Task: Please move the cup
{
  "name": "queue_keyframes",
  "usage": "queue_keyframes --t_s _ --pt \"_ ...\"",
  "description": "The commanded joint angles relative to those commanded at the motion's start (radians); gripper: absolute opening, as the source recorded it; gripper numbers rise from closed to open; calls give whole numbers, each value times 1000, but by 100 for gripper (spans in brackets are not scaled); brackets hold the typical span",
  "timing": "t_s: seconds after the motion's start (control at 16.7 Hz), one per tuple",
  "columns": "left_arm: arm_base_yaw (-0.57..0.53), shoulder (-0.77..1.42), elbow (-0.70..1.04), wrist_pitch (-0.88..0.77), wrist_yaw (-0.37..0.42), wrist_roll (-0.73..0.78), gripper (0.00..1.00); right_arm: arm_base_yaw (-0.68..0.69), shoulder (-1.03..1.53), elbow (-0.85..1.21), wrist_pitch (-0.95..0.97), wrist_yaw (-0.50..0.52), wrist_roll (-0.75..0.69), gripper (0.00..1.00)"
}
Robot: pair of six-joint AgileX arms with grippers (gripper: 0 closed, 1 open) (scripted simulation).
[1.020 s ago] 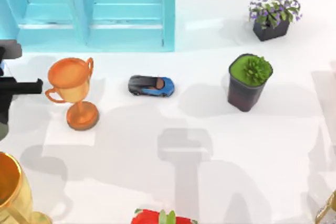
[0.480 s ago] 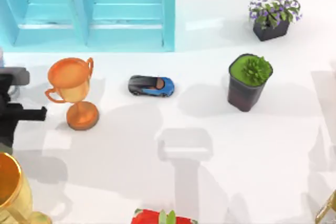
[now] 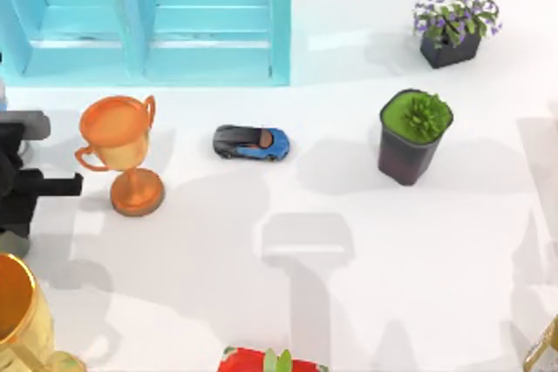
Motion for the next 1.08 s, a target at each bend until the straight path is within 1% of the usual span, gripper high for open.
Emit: queue_keyframes --t_s 0.06,0.84,0.9,1.08 --pt "0 0 0 0 0 0 0 0 0 0 0 0 0 100" --pt "0 0 0 0 0 0 98 0 0 0 0 0 0 100" --pt "0 0 0 0 0 0 100 0 0 0 0 0 0 100" --pt "0 0 0 0 0 0 100 0 0 0 0 0 0 100"
